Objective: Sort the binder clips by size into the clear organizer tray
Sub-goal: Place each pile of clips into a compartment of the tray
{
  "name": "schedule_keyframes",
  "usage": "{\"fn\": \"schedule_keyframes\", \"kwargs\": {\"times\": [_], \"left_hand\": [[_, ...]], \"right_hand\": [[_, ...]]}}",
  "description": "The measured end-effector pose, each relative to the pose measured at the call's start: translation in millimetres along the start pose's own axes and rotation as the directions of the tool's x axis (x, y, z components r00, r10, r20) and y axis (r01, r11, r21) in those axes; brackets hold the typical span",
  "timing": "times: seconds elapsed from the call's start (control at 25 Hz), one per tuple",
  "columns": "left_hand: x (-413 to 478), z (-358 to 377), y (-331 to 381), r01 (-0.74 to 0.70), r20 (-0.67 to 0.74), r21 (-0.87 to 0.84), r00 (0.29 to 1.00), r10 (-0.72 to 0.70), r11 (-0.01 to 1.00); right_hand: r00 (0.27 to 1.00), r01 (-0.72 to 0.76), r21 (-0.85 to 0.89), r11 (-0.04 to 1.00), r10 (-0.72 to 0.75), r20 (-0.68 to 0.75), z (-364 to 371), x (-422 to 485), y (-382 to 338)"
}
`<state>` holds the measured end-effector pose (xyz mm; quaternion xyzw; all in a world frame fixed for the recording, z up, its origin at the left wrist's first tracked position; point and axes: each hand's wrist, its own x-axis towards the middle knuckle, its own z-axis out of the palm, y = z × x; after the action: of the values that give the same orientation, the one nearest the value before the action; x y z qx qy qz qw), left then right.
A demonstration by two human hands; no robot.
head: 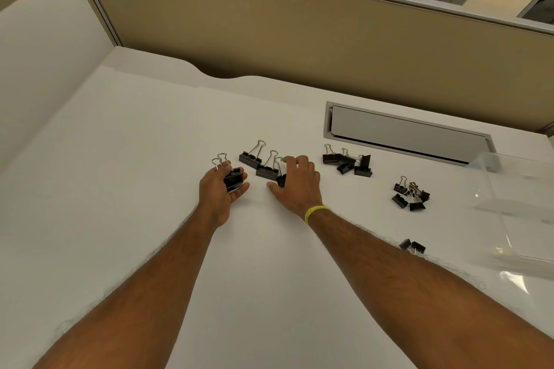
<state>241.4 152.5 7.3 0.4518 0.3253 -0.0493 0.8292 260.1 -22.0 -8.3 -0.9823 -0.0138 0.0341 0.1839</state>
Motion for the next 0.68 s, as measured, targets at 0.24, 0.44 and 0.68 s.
{"fn": "schedule_keyframes", "kwargs": {"times": [0.24, 0.44, 0.68], "left_hand": [[3, -4, -2, -0.035, 0.015, 0.037, 0.999, 0.034, 0.999], [5, -5, -3, -0.044, 0.004, 0.047, 0.999, 0.044, 0.998], [4, -5, -3, -0.059, -0.008, 0.079, 0.998, 0.06, 0.995]], "right_hand": [[0.995, -0.057, 0.014, 0.998, 0.056, 0.081, -3, 9, 5], [0.974, -0.228, 0.304, 0.925, 0.213, 0.081, -11, 13, -4], [0.957, -0.283, 0.475, 0.833, 0.281, 0.078, -11, 20, -30]]}}
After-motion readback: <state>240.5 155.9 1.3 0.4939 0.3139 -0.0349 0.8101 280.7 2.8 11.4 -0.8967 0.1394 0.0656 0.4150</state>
